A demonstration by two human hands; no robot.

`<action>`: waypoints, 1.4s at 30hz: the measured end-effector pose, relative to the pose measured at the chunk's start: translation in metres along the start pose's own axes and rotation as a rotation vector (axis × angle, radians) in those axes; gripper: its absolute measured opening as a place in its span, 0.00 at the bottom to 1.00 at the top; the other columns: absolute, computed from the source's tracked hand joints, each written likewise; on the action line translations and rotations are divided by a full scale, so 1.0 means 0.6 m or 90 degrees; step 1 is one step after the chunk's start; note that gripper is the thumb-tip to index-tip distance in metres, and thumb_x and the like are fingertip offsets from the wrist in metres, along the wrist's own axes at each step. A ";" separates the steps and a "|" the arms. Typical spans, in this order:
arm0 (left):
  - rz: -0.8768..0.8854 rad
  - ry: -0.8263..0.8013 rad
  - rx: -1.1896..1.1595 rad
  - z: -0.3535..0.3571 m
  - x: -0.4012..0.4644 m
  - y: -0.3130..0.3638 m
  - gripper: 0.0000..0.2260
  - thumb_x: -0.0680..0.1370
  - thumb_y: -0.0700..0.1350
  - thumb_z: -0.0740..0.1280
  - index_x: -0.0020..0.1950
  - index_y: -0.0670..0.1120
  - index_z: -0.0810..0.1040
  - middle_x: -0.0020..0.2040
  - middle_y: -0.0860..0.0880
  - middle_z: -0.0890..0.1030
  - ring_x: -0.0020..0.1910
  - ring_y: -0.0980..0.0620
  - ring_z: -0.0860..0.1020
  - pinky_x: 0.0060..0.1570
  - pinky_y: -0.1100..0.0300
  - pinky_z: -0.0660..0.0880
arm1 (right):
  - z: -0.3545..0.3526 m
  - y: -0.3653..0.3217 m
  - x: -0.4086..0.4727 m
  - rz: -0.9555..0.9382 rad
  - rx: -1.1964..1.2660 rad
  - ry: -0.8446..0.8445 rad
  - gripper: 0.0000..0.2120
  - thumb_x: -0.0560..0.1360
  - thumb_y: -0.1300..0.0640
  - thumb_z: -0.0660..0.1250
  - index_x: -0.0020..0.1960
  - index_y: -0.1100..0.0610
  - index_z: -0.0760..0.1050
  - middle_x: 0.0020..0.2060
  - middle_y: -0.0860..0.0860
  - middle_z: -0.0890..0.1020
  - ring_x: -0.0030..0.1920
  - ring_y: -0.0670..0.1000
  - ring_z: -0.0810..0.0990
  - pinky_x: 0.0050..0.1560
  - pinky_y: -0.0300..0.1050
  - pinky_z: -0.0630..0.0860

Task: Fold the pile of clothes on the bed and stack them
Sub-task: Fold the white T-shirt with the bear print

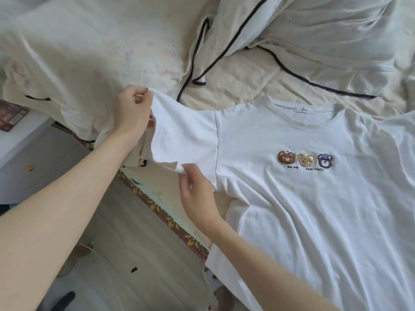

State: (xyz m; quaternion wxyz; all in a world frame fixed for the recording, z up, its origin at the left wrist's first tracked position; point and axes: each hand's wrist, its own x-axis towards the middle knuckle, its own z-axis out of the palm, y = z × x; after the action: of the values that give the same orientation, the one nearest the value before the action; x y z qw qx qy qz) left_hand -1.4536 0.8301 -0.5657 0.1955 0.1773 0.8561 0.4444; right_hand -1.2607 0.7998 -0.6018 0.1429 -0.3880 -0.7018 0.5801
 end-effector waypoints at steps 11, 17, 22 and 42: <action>0.078 -0.437 -0.114 0.243 -0.136 0.162 0.10 0.78 0.39 0.65 0.59 0.39 0.77 0.47 0.46 0.79 0.40 0.50 0.80 0.44 0.55 0.81 | -0.209 0.068 -0.061 0.254 0.372 0.243 0.05 0.74 0.66 0.63 0.44 0.58 0.71 0.39 0.55 0.77 0.42 0.50 0.76 0.51 0.43 0.73; -0.001 -0.290 0.007 0.237 -0.153 0.035 0.08 0.78 0.38 0.62 0.55 0.41 0.78 0.45 0.48 0.79 0.42 0.49 0.79 0.49 0.55 0.78 | -0.253 0.160 -0.082 0.435 0.275 0.224 0.11 0.76 0.59 0.66 0.58 0.59 0.73 0.49 0.57 0.81 0.47 0.53 0.80 0.55 0.49 0.77; -0.160 -0.261 0.045 0.178 -0.236 -0.103 0.05 0.80 0.46 0.63 0.54 0.48 0.73 0.51 0.47 0.78 0.49 0.48 0.79 0.55 0.48 0.77 | -0.225 0.167 -0.093 0.392 0.142 0.136 0.04 0.77 0.57 0.64 0.49 0.55 0.77 0.45 0.51 0.82 0.46 0.50 0.81 0.49 0.45 0.77; -0.222 -0.245 0.018 0.092 -0.458 -0.244 0.08 0.81 0.45 0.58 0.45 0.43 0.69 0.36 0.47 0.70 0.33 0.52 0.67 0.29 0.67 0.64 | -0.170 0.178 -0.244 0.083 -0.466 0.004 0.12 0.73 0.64 0.69 0.57 0.61 0.79 0.57 0.55 0.80 0.62 0.59 0.76 0.60 0.55 0.70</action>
State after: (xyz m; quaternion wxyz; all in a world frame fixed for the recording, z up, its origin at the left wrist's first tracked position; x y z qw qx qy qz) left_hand -1.2087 0.6576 -0.6676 0.4258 0.1106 0.8269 0.3503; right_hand -1.0574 0.7703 -0.6350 -0.0402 -0.4592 -0.8362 0.2970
